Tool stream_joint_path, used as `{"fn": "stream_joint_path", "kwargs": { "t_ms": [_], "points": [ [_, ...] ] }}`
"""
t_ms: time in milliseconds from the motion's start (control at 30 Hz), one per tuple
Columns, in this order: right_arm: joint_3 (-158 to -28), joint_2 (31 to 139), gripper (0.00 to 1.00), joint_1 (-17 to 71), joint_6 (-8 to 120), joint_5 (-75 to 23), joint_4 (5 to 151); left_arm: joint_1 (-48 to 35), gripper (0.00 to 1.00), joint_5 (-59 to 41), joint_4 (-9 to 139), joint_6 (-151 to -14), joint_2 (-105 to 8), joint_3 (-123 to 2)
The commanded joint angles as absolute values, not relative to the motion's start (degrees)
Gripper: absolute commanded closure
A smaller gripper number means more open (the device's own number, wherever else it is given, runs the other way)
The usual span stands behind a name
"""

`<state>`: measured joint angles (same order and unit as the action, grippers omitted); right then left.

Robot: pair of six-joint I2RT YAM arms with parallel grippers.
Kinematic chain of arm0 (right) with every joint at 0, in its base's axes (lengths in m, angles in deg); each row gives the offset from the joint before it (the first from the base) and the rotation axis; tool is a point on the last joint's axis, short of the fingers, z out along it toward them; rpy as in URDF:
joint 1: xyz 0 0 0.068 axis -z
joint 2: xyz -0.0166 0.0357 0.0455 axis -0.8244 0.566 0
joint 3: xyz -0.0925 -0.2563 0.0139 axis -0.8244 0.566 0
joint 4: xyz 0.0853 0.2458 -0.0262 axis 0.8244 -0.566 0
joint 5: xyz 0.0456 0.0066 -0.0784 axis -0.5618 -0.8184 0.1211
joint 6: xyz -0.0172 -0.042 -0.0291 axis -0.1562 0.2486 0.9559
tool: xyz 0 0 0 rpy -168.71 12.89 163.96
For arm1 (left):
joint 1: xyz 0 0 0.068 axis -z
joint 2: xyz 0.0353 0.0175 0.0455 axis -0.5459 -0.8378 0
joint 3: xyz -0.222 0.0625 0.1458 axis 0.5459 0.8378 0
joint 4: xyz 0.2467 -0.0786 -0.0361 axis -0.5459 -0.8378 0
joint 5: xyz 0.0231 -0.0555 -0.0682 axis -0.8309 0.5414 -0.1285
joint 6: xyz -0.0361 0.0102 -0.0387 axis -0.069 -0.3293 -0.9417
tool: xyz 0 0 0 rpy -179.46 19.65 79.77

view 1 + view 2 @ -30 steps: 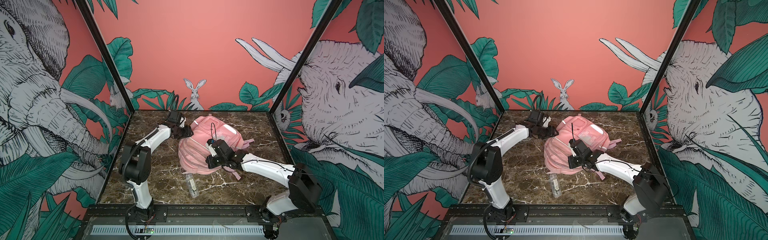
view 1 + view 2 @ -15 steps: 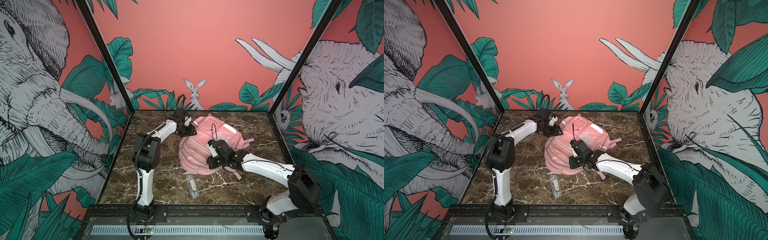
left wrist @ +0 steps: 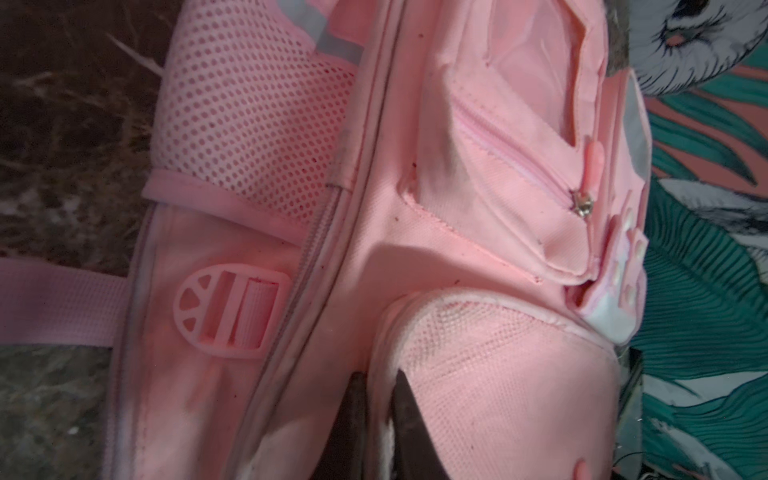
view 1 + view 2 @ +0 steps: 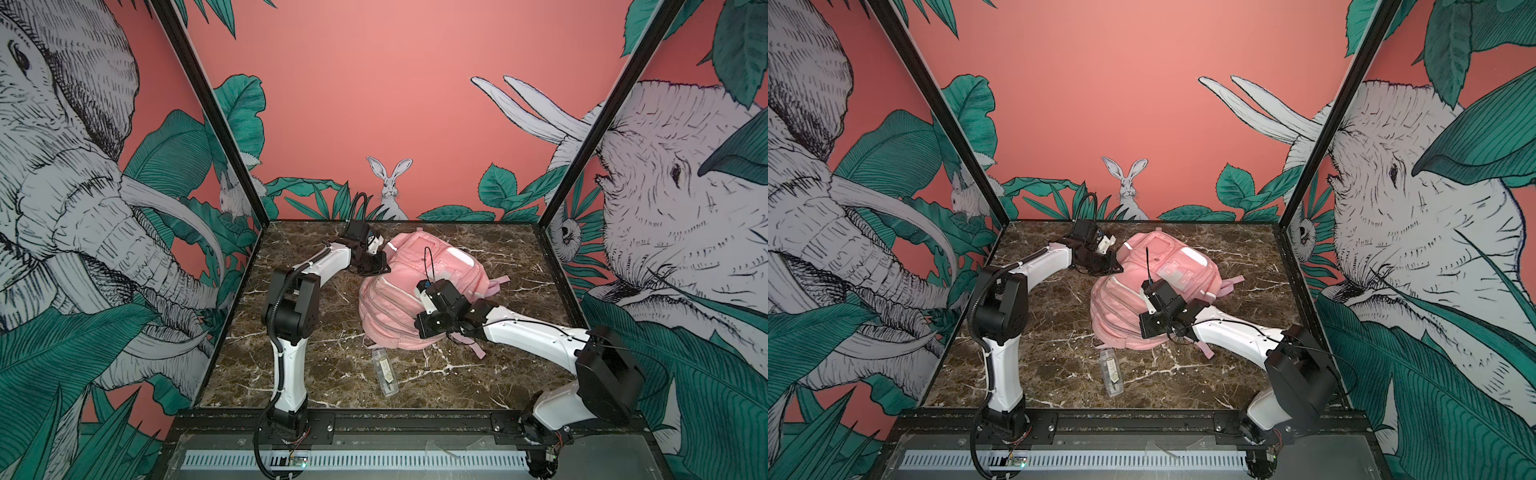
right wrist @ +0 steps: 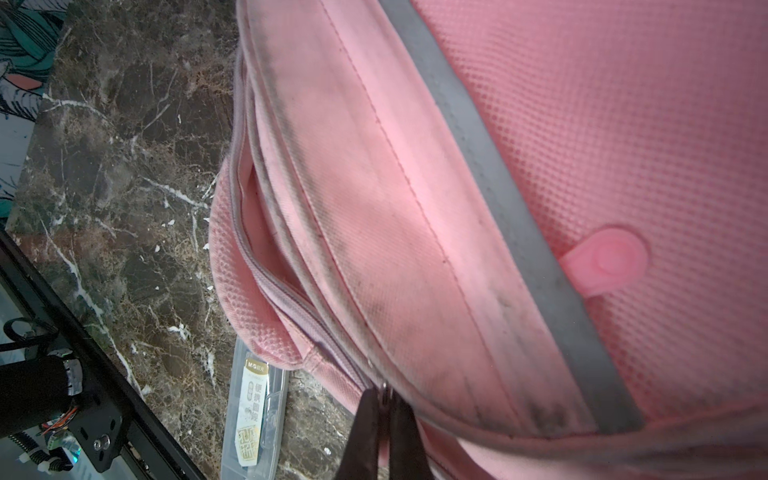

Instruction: Pack the student bag

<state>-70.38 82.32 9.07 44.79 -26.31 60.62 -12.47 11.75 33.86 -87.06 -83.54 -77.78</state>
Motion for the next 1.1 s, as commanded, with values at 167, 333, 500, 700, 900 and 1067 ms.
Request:
{"fn": "stream_joint_path", "kwargs": {
  "t_ms": [167, 333, 500, 700, 900, 1067],
  "points": [
    [-72.85, 84.28, 1.0, 9.39, 45.27, -26.88, 59.86, -17.21, 1.0, 10.12, 45.43, -99.37, -71.91, -63.28],
    [-74.03, 85.9, 1.0, 9.39, 45.04, -27.79, 60.34, -18.19, 1.0, 6.4, 52.5, -105.67, -65.56, -53.52],
    [-75.74, 88.21, 1.0, 9.39, 45.13, -29.49, 60.66, -17.94, 1.0, 6.27, 62.04, -114.53, -62.26, -45.21],
    [-77.62, 92.22, 1.0, 9.08, 44.31, -31.64, 62.18, -16.58, 1.0, 5.3, 64.59, -117.71, -59.68, -41.77],
    [-81.1, 94.91, 1.0, 6.99, 43.72, -32.6, 62.83, -14.79, 1.0, 4.67, 65.5, -119.29, -59.02, -41.39],
    [-83.73, 97.14, 1.0, 5.39, 43.82, -33.45, 63.41, -13.29, 1.0, 4.27, 66.3, -120.27, -59.21, -41.63]
  ]
}}
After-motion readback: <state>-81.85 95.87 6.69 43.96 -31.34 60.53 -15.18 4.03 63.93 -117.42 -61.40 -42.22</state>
